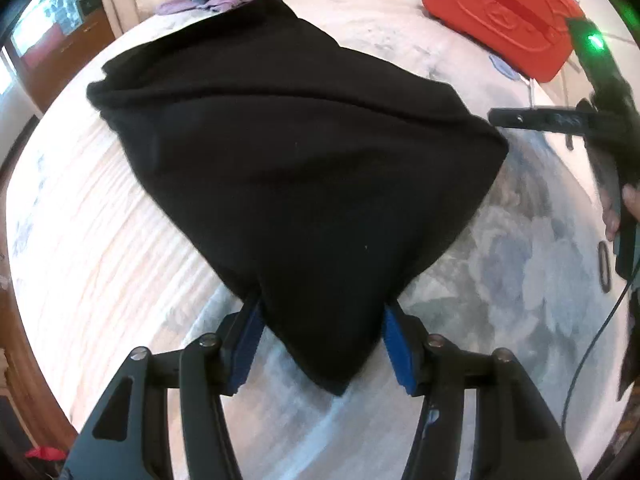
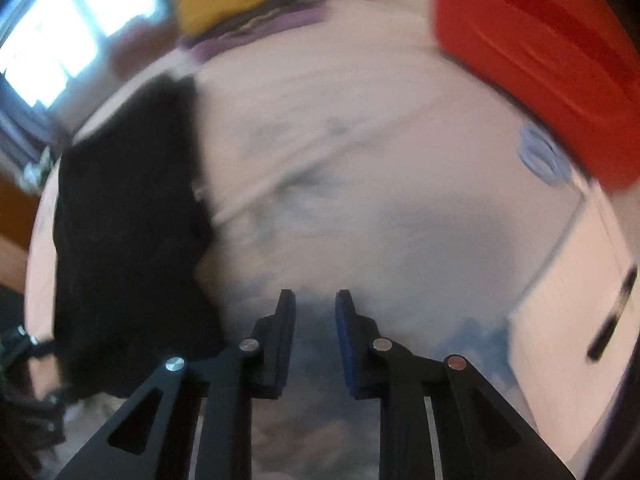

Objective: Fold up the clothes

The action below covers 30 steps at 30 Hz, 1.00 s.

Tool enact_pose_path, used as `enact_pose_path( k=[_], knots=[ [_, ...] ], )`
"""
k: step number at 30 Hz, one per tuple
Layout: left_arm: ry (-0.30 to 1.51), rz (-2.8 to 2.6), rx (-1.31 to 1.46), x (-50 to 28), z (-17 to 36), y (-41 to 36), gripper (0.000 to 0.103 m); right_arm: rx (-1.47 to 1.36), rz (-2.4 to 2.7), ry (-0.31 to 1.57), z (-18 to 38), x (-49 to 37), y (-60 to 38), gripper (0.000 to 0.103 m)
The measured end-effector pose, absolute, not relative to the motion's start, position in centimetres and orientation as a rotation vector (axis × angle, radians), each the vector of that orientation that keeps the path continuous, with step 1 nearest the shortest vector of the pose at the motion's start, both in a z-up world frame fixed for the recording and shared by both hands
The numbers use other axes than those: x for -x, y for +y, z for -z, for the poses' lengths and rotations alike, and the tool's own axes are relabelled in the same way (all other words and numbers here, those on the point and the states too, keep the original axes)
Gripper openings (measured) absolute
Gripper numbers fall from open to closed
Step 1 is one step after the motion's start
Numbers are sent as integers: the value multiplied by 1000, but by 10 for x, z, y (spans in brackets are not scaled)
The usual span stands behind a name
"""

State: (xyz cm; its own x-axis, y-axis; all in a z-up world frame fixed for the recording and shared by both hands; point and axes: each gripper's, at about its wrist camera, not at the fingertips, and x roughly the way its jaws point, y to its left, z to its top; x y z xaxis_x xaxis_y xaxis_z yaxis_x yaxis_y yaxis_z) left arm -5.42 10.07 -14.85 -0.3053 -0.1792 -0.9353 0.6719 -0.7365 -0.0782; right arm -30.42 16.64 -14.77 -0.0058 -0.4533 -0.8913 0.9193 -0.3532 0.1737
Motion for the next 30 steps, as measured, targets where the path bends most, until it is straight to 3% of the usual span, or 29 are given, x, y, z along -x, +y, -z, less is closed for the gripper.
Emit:
enact_pose_path(
  k=[1, 3, 5, 11, 13, 14, 16, 17, 18, 20, 30],
  knots=[
    [634, 2078, -1382, 52, 145, 103, 56, -1153, 1573, 555, 144, 306, 173, 22],
    [588, 2079, -1351, 50, 140, 108, 74, -1103, 1509, 563, 136, 295, 183, 32],
    [545, 2069, -1347, 51, 141, 111, 83, -1045, 1455, 606, 132, 277, 189, 33],
    [556, 2034, -1349, 52, 161, 110, 86, -961, 1390, 721, 144, 239, 188, 36],
    [562, 2046, -1328, 51, 163, 108, 87, -935, 1397, 749, 148, 231, 185, 41],
    [564, 2052, -1325, 51, 164, 107, 83, -915, 1407, 764, 150, 230, 183, 49],
    [530, 2085, -1323, 53, 157, 108, 55, -892, 1410, 773, 154, 228, 179, 50],
    [503, 2084, -1328, 53, 154, 108, 37, -890, 1407, 767, 156, 227, 178, 49],
    [490, 2093, -1321, 51, 147, 109, 27, -904, 1402, 754, 155, 226, 175, 46],
    [464, 2111, -1307, 45, 132, 110, 18, -937, 1378, 694, 151, 221, 174, 9],
    [385, 2201, -1164, -12, 46, 97, 14, -915, 1357, 460, 79, 196, 198, 9]
  ],
)
